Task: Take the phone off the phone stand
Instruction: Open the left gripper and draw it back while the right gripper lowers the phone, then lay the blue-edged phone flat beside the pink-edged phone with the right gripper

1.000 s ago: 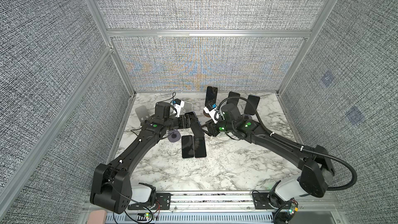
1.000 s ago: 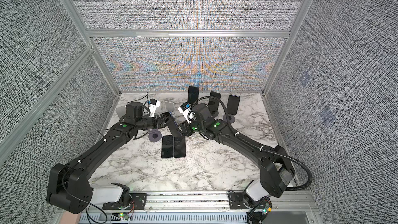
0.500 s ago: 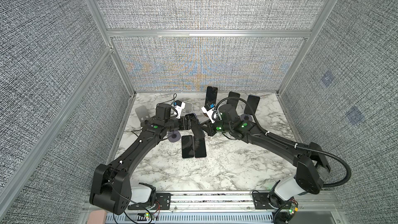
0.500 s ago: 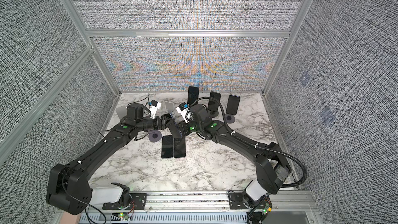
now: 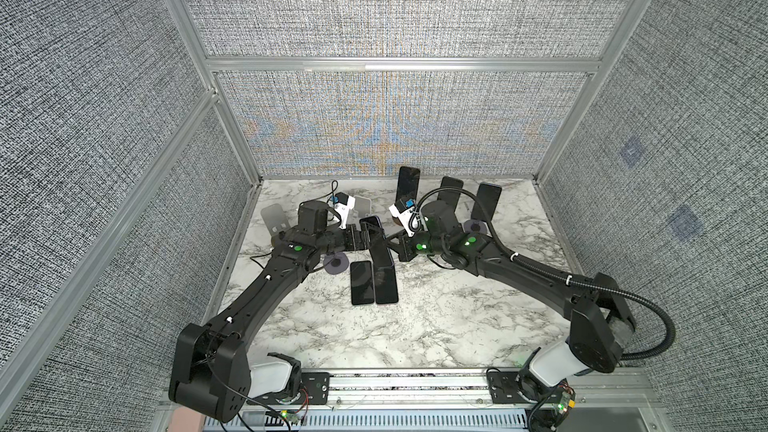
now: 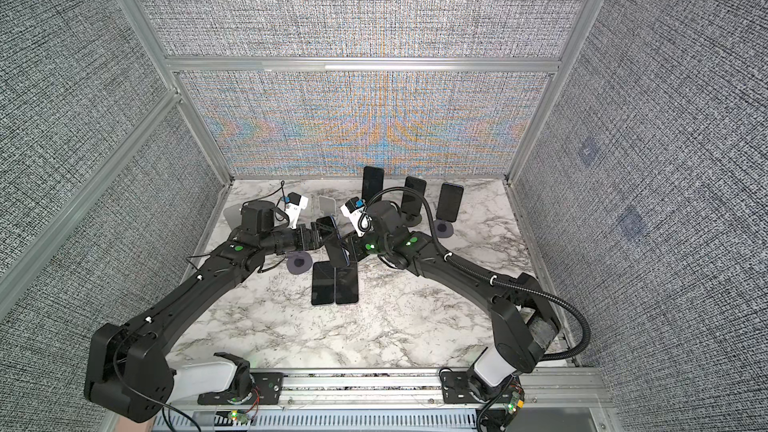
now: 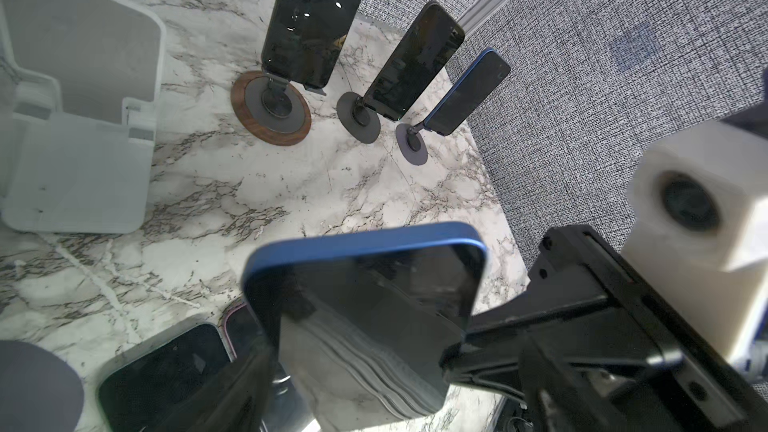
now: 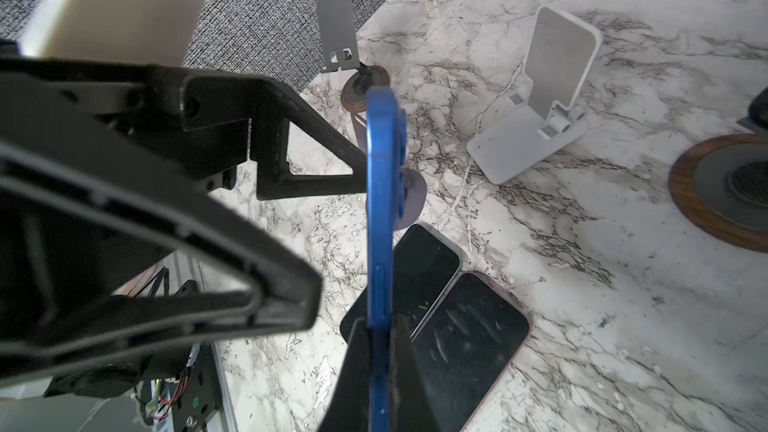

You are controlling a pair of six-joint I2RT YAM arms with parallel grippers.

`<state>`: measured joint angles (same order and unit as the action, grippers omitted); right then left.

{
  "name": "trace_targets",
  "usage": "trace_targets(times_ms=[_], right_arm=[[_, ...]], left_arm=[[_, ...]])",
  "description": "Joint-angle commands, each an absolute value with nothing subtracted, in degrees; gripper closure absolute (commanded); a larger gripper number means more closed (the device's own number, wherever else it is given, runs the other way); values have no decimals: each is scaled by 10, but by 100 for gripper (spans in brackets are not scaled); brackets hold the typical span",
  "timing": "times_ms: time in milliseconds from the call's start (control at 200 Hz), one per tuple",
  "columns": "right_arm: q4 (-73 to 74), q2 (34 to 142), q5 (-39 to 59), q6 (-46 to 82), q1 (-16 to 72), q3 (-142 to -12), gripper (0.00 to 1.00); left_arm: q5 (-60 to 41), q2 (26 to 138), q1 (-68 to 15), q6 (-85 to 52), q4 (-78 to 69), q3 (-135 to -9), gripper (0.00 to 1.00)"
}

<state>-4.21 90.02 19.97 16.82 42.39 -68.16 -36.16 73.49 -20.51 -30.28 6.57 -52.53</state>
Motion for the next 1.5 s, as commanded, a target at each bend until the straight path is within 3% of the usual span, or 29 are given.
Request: trace_targets(times_ms=[0,495,915,1496], right_arm=[[-39,897,201,180,422,-679,100],[-88,827,252,247,325,-541,100],[-92,885,270,294,303,-499,100],[-23,959,253,351,294,-468,100]], left_arm=[[-360,729,-205,-300,50,-522,2],[-234,652,-205,-260,125,-469,2],[-60,627,-264,-261,149,-384,1],[-74,713,-294,-249,55,-329,2]])
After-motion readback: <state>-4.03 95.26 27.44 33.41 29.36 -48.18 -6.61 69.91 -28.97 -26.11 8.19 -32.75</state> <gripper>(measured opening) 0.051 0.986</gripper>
